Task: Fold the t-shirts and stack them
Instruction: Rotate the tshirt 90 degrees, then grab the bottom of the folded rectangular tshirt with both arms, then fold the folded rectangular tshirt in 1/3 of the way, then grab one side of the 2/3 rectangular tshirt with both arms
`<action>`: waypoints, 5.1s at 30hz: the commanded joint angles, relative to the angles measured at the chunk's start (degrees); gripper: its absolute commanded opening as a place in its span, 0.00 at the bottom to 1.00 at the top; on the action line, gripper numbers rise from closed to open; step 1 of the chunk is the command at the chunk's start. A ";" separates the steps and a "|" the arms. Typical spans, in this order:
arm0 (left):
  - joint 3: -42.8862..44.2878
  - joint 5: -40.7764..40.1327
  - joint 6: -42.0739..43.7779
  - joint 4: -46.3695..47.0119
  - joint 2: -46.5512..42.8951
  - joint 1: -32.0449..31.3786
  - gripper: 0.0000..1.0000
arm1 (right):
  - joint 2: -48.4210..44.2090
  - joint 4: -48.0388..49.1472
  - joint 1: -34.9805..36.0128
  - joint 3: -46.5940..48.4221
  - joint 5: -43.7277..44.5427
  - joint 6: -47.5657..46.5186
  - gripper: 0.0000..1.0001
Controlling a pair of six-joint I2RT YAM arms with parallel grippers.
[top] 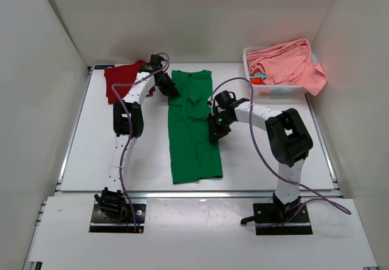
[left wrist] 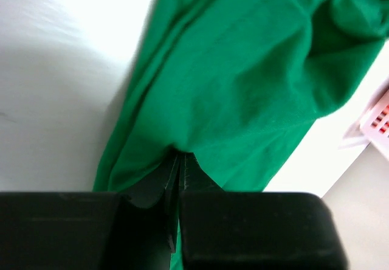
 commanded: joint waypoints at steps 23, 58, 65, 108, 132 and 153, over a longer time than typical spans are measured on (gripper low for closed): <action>-3.40 7.54 5.19 -3.59 -14.53 -1.17 0.31 | -20.73 -6.94 -0.94 -0.98 10.32 1.60 0.43; -105.38 -9.82 -7.25 19.10 -73.53 -23.24 0.53 | -30.25 11.08 8.44 -36.52 -5.59 21.74 0.40; -106.44 -9.37 -7.61 18.93 -73.27 -24.29 0.44 | -28.59 11.87 7.57 -36.00 -6.29 21.21 0.38; -67.98 -2.87 4.34 6.54 -52.89 -6.37 0.00 | -4.01 -23.19 -6.75 9.68 -10.78 -2.43 0.00; -51.14 5.92 3.02 19.37 -38.28 0.76 0.53 | 1.85 -5.65 -16.69 17.57 -6.91 9.51 0.47; -84.03 -11.48 -7.69 26.41 -53.32 -11.10 0.52 | -7.58 6.24 -5.08 -10.94 -3.39 19.62 0.46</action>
